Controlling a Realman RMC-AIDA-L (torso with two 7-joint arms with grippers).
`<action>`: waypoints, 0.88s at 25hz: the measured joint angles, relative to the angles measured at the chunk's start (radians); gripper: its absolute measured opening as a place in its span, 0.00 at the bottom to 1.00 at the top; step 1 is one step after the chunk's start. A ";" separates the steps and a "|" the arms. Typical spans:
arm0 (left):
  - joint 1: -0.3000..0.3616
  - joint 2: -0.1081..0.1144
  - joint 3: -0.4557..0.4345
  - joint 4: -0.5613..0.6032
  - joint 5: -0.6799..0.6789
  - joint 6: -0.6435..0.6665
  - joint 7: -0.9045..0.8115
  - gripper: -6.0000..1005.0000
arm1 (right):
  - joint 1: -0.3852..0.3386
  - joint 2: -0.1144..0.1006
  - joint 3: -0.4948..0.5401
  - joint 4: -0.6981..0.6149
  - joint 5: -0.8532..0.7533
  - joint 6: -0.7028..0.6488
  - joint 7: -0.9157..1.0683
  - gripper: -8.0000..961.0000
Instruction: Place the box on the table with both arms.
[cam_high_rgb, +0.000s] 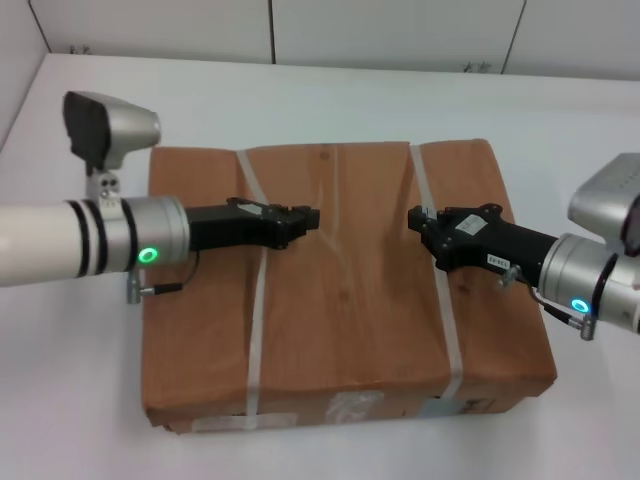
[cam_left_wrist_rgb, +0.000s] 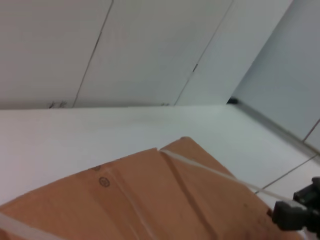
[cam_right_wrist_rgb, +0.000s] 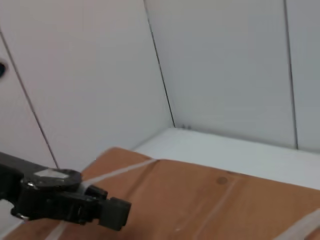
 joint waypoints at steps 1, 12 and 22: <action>-0.005 -0.005 0.000 0.000 0.009 -0.019 0.001 0.12 | 0.006 0.000 -0.012 0.001 0.000 0.017 0.014 0.05; -0.040 -0.055 0.002 -0.025 0.073 -0.172 0.035 0.12 | 0.056 0.000 -0.035 0.040 -0.011 0.153 0.079 0.05; -0.044 -0.075 -0.010 -0.036 0.072 -0.199 0.096 0.13 | 0.077 0.000 -0.035 0.064 -0.011 0.205 0.097 0.05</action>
